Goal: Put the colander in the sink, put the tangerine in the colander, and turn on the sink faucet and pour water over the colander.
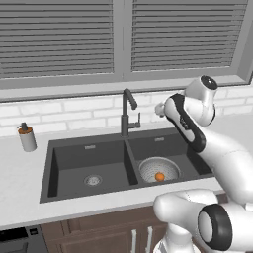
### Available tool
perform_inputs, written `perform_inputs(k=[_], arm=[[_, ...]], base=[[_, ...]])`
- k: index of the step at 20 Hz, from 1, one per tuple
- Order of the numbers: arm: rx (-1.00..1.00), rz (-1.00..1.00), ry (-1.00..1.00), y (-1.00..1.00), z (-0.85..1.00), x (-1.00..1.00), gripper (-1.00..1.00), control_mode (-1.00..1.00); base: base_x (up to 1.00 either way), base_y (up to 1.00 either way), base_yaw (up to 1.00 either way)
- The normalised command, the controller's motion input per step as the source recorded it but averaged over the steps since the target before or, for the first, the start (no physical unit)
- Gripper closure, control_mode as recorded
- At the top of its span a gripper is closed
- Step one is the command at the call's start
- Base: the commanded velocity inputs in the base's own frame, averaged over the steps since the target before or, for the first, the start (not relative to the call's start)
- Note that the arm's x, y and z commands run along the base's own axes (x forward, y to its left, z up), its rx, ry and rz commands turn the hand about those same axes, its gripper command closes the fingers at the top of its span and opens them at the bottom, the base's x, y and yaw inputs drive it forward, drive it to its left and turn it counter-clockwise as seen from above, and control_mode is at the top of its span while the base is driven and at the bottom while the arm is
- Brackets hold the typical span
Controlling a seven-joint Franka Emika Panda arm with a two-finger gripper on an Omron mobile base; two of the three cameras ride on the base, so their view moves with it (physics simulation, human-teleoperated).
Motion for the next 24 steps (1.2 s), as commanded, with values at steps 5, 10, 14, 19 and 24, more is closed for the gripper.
perform_inputs(k=[5, 10, 14, 19, 24], arm=[[0.0, 0.0, 0.0, 0.48, 0.0, 0.0, -1.0, -1.0], [0.0, 0.0, 0.01, 0.54, 0.06, 0.0, -1.0, -1.0], [0.0, 0.0, 0.01, 0.47, 0.21, 0.13, -1.0, -1.0], [0.0, 0.0, 0.0, 0.35, 0.22, 0.24, -1.0, -1.0], [0.0, 0.0, 0.0, 0.22, 0.09, 0.32, -1.0, -1.0]], base=[[0.0, 0.0, 0.0], [0.0, 0.0, 0.0], [0.0, 0.0, 0.0], [0.0, 0.0, 0.0], [0.0, 0.0, 0.0]])
